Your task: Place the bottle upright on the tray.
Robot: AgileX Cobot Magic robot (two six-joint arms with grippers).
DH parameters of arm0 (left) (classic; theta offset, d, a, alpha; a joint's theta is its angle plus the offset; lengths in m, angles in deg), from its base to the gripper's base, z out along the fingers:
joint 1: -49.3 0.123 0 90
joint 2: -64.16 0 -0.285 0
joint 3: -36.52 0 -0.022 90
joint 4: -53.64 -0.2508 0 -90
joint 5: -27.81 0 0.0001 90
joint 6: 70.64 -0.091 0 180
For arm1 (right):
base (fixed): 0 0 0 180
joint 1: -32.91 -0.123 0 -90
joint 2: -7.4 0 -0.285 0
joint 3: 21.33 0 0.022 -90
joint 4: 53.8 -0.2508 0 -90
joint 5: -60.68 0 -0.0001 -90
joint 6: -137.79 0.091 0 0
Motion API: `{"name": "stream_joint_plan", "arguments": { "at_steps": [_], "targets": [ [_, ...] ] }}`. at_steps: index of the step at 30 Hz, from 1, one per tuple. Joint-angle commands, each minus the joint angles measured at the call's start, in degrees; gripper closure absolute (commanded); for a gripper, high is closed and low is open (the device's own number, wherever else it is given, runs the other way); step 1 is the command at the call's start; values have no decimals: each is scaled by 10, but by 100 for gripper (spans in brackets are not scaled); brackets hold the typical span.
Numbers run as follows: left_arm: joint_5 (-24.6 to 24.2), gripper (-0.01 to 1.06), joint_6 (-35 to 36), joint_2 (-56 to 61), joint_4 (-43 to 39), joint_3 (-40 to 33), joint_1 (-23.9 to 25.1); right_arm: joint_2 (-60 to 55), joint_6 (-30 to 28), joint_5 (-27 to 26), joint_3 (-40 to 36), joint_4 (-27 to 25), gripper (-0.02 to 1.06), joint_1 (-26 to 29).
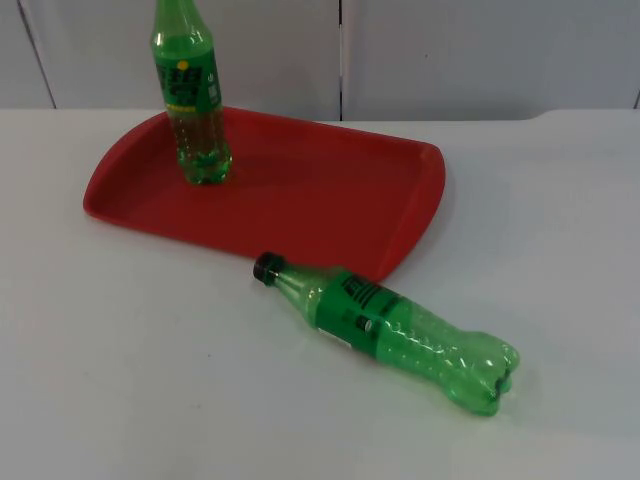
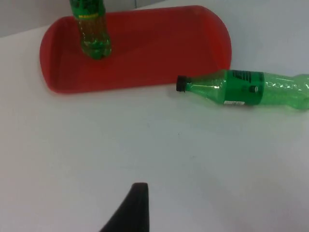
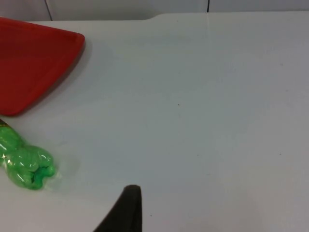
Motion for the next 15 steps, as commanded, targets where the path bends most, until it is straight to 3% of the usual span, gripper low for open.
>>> {"name": "stream_joint_plan", "arguments": {
  "at_steps": [1, 15],
  "targets": [
    [4, 0, 5, 3, 8, -2, -1, 2, 0, -5, -1, 1, 0, 3],
    [4, 0, -1, 3, 9, -3, -1, 2, 0, -5, -1, 1, 0, 3]
  ]
}}
